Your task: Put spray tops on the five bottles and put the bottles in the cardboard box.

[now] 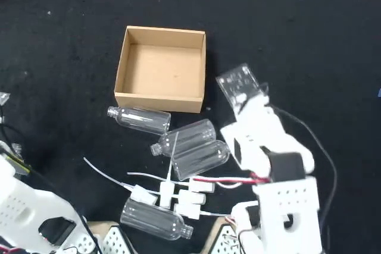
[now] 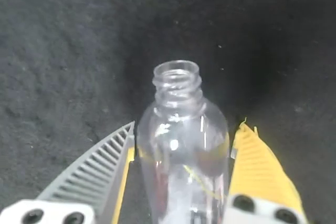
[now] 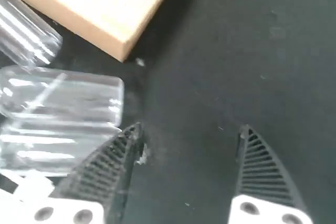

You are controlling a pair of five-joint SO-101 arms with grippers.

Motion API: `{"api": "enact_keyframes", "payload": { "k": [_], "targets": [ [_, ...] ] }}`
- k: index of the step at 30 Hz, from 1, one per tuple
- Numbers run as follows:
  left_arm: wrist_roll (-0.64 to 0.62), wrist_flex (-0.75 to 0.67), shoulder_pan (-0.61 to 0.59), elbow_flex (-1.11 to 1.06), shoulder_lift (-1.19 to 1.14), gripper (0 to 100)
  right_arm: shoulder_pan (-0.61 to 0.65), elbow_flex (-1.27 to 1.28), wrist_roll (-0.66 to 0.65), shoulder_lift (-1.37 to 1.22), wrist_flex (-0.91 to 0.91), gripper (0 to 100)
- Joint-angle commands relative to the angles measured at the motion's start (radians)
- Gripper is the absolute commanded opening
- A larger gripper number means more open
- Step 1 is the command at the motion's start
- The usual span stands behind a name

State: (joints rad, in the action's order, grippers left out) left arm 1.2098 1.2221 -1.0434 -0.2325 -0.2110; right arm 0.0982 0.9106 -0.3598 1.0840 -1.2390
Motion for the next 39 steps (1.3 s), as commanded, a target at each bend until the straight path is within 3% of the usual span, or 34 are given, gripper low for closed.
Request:
{"api": "enact_keyframes", "payload": {
  "k": [1, 8, 12, 18, 22, 30, 39],
  "targets": [
    [0.011, -0.091, -0.007, -0.062, 0.017, 25, 0.074, -0.154, 0.109, -0.176, 0.002, 27.0],
    [0.002, -0.072, -0.005, -0.061, 0.04, 4, 0.08, -0.237, 0.146, -0.363, 0.081, 26.9],
    [-0.026, 0.008, 0.016, -0.056, 0.133, 4, 0.092, -0.24, 0.147, -0.433, 0.149, 26.9],
    [-0.278, 0.109, 0.171, -0.074, 0.425, 4, 0.101, -0.24, 0.397, -0.533, 0.322, 26.9],
    [-0.509, 0.109, 0.315, -0.163, 0.606, 4, 0.103, -0.24, 0.488, -0.615, 0.454, 26.9],
    [-1.007, -0.201, 0.527, -0.427, 0.835, 4, 0.106, -0.348, 0.569, -0.862, 0.557, 26.9],
    [-1.204, -0.431, 0.604, -0.647, 0.927, 4, 0.167, -0.507, 0.575, -1.095, 0.566, 26.9]
  ]
}}
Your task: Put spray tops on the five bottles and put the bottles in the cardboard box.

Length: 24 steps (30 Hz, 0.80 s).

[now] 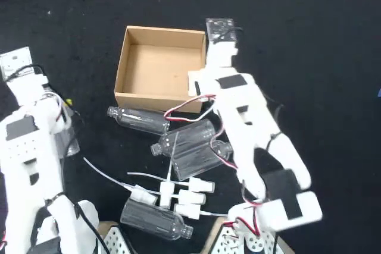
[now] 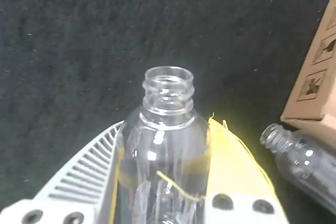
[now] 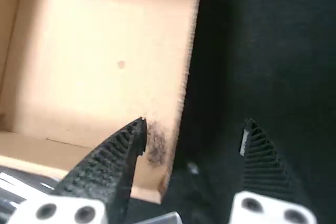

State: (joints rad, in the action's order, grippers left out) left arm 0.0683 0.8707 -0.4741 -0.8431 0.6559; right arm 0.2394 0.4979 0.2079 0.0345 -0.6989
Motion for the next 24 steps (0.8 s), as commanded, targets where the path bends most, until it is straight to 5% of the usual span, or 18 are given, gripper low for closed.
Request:
{"api": "enact_keyframes", "payload": {
  "k": [1, 8, 15, 24],
  "targets": [
    [-0.077, -0.092, 0.038, -0.053, 0.066, 4, 0.023, -0.102, 0.008, -0.071, 0.026, 26.9],
    [-0.173, -0.146, 0.035, -0.157, 0.133, 4, -0.044, -0.148, -0.048, -0.191, 0.017, 25.6],
    [-0.175, -0.221, 0.038, -0.274, 0.249, 4, -0.057, -0.151, -0.199, -0.206, 0.026, 1.5],
    [-0.175, -0.227, 0.038, -0.351, 0.384, 4, -0.094, -0.153, -0.328, -0.197, 0.015, 1.0]
  ]
}}
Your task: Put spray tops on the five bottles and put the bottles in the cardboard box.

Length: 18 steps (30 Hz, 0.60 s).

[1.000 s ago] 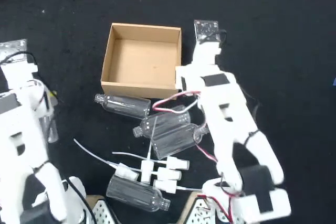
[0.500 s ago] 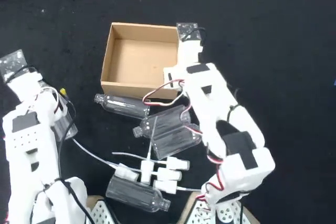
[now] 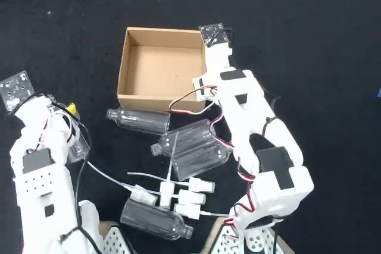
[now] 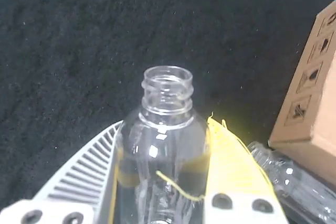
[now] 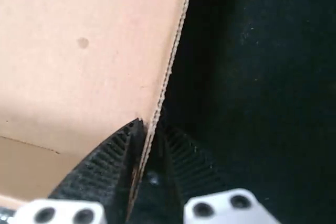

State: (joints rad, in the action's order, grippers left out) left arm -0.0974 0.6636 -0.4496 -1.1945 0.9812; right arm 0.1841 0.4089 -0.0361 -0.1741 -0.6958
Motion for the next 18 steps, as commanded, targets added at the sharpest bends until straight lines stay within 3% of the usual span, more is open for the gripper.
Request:
{"api": "enact_keyframes", "payload": {
  "k": [1, 12, 18],
  "targets": [
    [-0.009, -0.02, 0.013, -0.002, 0.063, 4, -0.04, -0.062, -0.103, 0.012, 0.012, 1.0],
    [-0.009, -0.021, 0.013, -0.018, 0.074, 4, -0.058, -0.059, -0.157, 0.076, -0.037, 1.8],
    [-0.009, -0.021, 0.013, -0.019, 0.072, 4, -0.044, -0.088, -0.074, 0.124, -0.103, 25.1]
  ]
}}
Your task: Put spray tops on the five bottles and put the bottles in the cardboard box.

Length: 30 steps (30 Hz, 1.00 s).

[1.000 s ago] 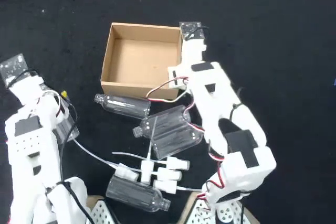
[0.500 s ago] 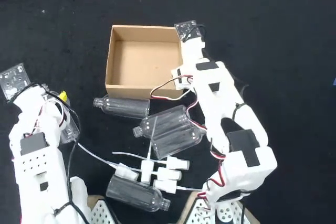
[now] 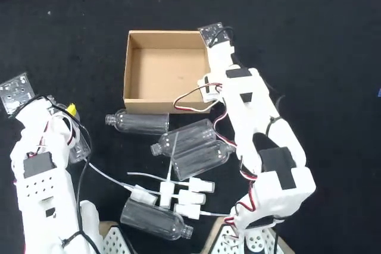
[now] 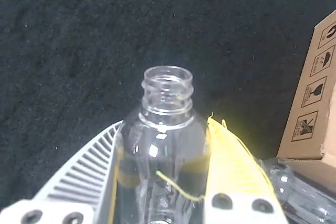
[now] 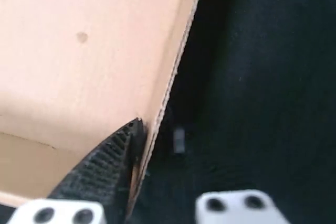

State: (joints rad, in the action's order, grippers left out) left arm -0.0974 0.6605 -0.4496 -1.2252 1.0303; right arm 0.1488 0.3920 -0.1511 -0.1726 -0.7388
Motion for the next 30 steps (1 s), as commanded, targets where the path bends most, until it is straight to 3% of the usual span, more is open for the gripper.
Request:
{"api": "enact_keyframes", "payload": {
  "k": [1, 8, 15, 20, 26, 30],
  "targets": [
    [-0.009, -0.018, 0.013, 0.012, 0.023, 4, -0.008, -0.084, 0.044, 0.14, -0.091, 27.3],
    [-0.009, -0.018, 0.013, -0.002, 0.025, 4, -0.006, -0.165, 0.003, 0.338, -0.417, 21.4],
    [-0.009, -0.018, 0.013, -0.01, 0.025, 4, 0.186, -0.053, -0.427, 0.503, -0.813, 17.3],
    [-0.009, -0.018, 0.008, -0.01, 0.023, 4, 0.298, 0.182, -0.569, 0.639, -0.795, 17.3],
    [-0.009, -0.02, 0.008, -0.021, 0.025, 4, 0.304, 0.364, -0.733, 0.728, -0.74, 17.3],
    [-0.008, -0.092, 0.005, -0.059, 0.025, 4, 0.308, 0.406, -0.813, 0.728, -0.775, 17.3]
  ]
}}
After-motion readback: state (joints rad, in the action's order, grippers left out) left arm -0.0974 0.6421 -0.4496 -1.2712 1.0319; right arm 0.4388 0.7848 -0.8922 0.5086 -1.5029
